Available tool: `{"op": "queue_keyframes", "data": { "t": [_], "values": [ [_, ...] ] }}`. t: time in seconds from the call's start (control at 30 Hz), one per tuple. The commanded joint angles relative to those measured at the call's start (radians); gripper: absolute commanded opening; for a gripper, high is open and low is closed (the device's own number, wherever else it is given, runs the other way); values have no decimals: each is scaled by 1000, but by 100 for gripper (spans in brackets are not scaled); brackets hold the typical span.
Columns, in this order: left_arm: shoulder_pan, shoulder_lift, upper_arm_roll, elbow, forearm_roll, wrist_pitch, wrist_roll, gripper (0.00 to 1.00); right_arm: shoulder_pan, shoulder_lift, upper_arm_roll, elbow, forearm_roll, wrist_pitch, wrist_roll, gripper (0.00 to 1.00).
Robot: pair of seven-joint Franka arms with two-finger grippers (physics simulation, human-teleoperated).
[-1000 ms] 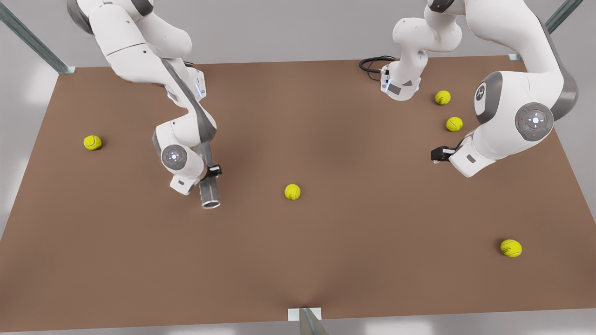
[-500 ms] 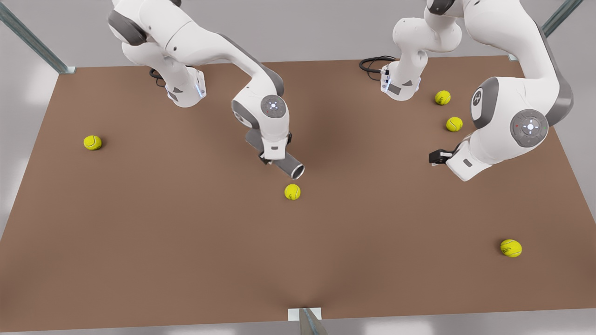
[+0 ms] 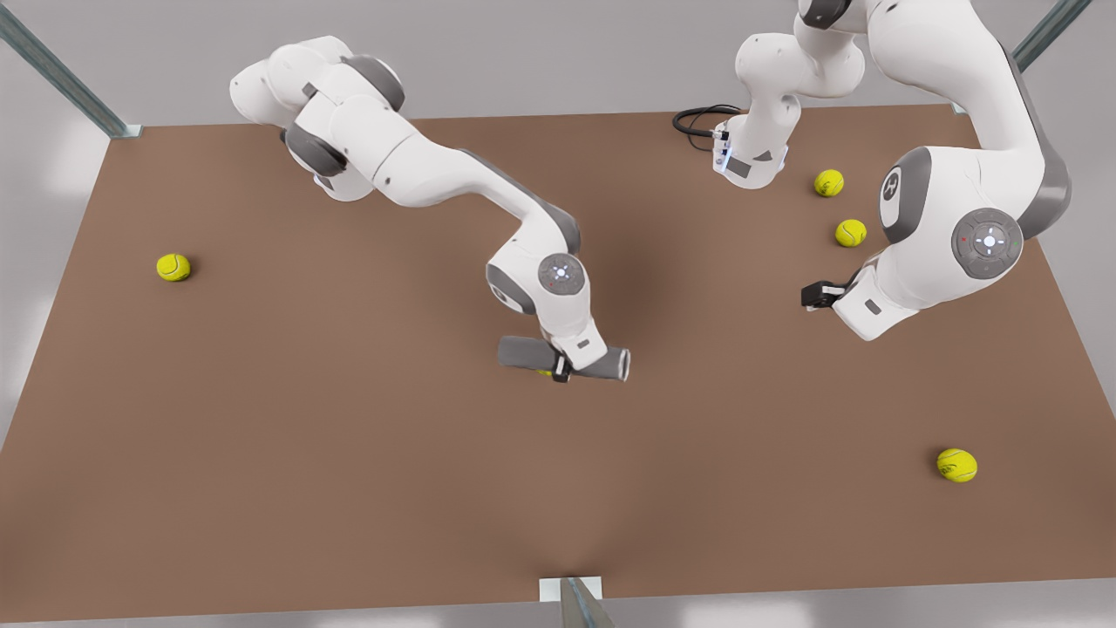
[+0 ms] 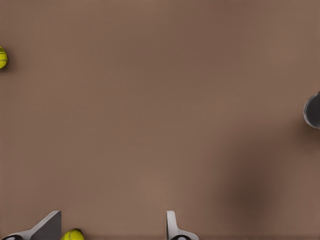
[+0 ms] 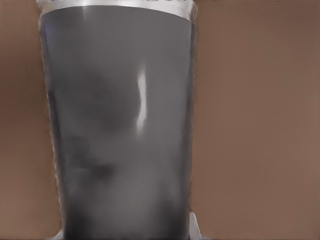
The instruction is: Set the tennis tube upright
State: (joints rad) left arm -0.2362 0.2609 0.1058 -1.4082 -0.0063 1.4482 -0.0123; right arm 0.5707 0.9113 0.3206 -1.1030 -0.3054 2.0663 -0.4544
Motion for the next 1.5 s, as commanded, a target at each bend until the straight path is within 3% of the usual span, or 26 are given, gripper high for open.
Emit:
{"op": "queue_keyframes", "data": {
  "t": [0.0,0.13,0.47,0.57,0.7,0.77,0.87,0.93,0.97,1.03,1.13,1.17,1.2,1.27,1.33,1.47],
  "values": [
    [0,0,0,0,0,0,0,100,0,18,0,27,-1,0,-35,70],
    [-6,0,0,0,0,0,0,100,26,116,-21,153,-1,23,-211,71],
    [-6,0,0,0,0,0,0,100,78,204,-97,210,0,75,-214,76],
    [-6,0,0,0,0,0,0,100,80,204,-107,209,0,87,-211,100],
    [-6,0,0,0,0,0,0,100,78,201,-107,204,2,95,-210,100],
    [-6,0,0,0,0,0,0,100,60,132,-101,196,49,11,-214,100],
    [-8,0,0,0,0,1,0,100,31,-100,-101,187,52,-333,-193,100],
    [-9,0,-2,5,-7,11,-8,100,-118,-275,-101,155,124,-551,40,100],
    [-20,3,-2,5,-32,37,-9,100,-212,-351,-107,75,146,-554,62,100],
    [-9,126,12,6,-404,89,-95,100,-443,-589,-104,-216,161,-546,319,100],
    [80,402,12,3,-896,228,67,100,-526,-657,-101,-276,203,-549,582,100],
    [86,438,5,-3,-951,239,132,100,-529,-657,-106,-273,204,-540,623,100],
    [156,449,-83,-95,-1014,320,315,100,-538,-681,-106,-287,201,-546,658,100],
    [146,449,-135,-291,-1273,486,563,100,-607,-709,-98,-339,201,-538,651,100],
    [133,448,-159,-377,-1417,580,690,100,-592,-727,-98,-356,195,-538,658,100],
    [132,456,-218,-379,-1423,626,693,100,-597,-721,-98,-331,193,-549,753,100]
  ]
}}
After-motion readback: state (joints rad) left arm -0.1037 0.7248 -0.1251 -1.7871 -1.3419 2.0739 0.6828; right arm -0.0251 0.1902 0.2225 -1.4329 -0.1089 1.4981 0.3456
